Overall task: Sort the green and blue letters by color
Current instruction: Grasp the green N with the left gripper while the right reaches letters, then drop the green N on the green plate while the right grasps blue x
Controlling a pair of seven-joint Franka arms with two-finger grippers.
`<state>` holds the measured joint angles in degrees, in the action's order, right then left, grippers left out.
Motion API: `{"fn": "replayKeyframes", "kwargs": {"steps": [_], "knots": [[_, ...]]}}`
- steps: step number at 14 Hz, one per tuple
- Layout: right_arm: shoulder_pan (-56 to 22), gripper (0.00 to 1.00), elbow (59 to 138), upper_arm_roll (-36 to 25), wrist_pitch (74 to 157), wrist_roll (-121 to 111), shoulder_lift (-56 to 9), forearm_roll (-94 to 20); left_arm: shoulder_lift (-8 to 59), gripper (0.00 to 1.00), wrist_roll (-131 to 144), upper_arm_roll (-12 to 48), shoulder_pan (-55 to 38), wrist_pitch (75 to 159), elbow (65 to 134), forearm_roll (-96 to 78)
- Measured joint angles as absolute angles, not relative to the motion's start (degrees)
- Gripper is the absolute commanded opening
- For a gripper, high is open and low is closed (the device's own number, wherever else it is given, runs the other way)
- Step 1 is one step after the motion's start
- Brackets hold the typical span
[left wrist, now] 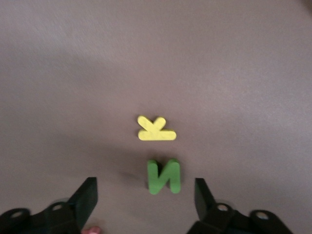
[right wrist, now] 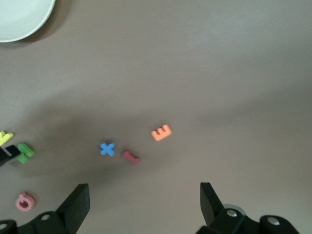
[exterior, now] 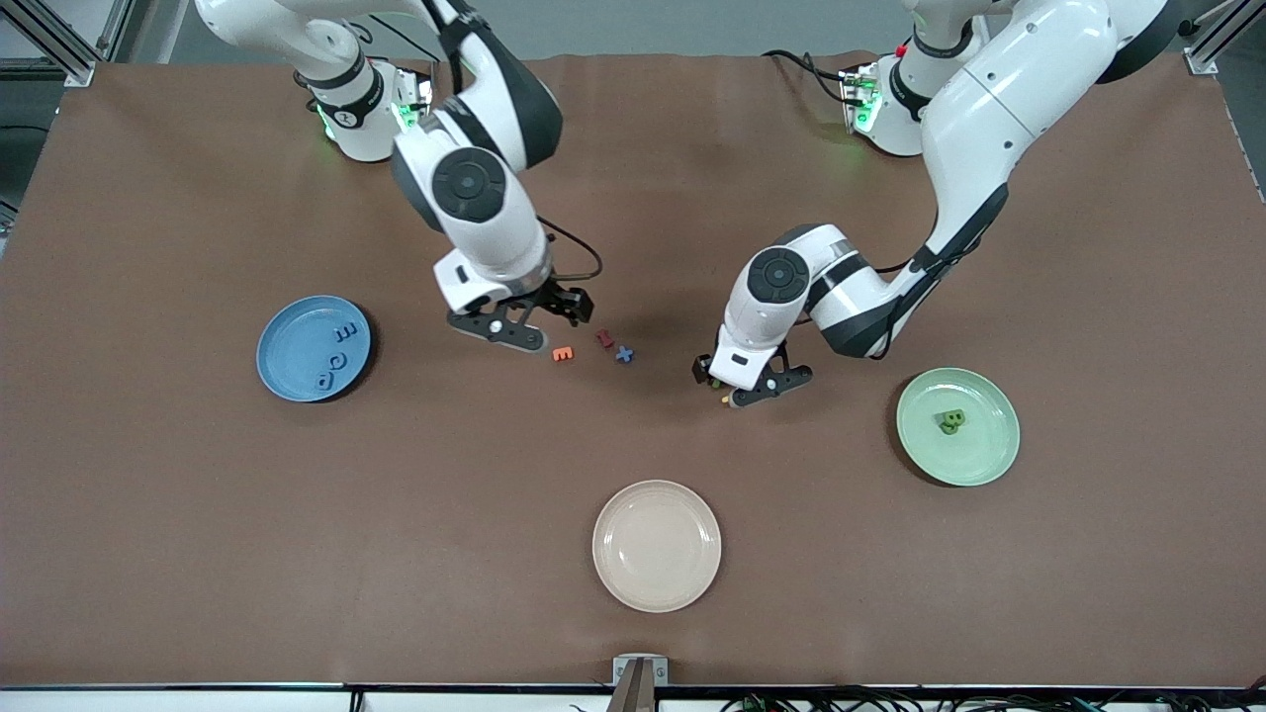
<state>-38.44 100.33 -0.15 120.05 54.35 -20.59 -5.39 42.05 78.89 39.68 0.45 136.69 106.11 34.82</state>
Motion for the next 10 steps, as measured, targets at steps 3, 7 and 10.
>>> {"fn": "replayKeyframes", "kwargs": {"steps": [3, 7, 10], "knots": [[-41.1, 1.0, 100.3, -0.2, 126.4, 59.3, -24.9, -5.4, 42.7, 0.75, 81.5, 36.2, -4.0, 136.8, 104.6, 34.8], [-44.3, 1.0, 100.3, -0.2, 134.8, 62.7, -31.2, -5.4, 43.7, 0.55, 82.2, 33.4, -6.8, 137.1, 103.7, 34.8], [-45.5, 1.0, 100.1, -0.3, 137.1, 62.7, -34.2, -5.4, 43.9, 0.0, 82.2, 33.4, -6.8, 137.3, 103.2, 34.8]]}}
